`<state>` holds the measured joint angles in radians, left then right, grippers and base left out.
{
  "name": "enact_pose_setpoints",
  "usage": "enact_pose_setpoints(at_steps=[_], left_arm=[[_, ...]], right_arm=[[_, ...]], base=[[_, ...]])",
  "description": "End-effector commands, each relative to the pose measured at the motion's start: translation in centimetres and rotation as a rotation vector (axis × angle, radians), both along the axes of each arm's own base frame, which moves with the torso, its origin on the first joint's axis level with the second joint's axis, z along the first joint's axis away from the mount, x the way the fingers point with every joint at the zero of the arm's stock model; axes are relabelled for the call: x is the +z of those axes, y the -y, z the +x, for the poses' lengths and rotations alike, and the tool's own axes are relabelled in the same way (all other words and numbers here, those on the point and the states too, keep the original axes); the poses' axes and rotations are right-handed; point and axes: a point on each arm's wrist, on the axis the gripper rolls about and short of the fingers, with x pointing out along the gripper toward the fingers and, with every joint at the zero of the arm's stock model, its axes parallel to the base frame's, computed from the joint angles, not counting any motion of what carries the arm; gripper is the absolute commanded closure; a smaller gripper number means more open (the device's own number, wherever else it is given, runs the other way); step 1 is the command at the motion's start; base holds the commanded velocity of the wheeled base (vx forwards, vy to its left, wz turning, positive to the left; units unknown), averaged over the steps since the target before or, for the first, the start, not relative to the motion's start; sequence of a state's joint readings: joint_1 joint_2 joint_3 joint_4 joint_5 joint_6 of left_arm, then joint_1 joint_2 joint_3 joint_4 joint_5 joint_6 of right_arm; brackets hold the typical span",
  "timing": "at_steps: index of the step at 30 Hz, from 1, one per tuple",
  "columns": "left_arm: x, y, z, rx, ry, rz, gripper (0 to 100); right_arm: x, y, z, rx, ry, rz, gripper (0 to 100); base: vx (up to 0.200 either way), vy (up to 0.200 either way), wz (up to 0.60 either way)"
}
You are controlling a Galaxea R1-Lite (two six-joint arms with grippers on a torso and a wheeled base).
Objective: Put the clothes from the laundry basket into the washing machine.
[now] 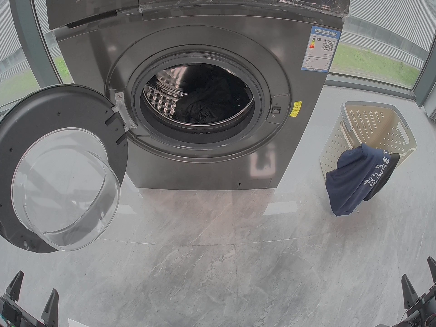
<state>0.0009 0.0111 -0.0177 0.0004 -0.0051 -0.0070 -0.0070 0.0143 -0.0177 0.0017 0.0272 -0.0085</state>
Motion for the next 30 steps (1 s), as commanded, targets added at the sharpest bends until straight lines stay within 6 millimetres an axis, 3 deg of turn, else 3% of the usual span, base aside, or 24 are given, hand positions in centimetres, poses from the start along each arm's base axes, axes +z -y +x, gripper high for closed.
enact_pose_setpoints(at_steps=[1,23,30], left_arm=[[-0.51,-0.01,0.06,0.004,-0.008,-0.004,0],[-0.48,-0.02,0.05,0.007,-0.008,-0.022,0],[-0.48,-0.02,0.05,0.007,-0.008,-0.028,0]], right_arm=[[-0.50,0.01,0.02,-0.002,-0.002,0.010,0],[-0.52,0.00,0.02,-0.003,-0.003,0.005,0],[-0.52,0.00,0.02,-0.003,-0.003,0.005,0]], base=[[0.000,0.000,0.00],[0.000,-0.191,0.00],[0.000,0.000,0.00]])
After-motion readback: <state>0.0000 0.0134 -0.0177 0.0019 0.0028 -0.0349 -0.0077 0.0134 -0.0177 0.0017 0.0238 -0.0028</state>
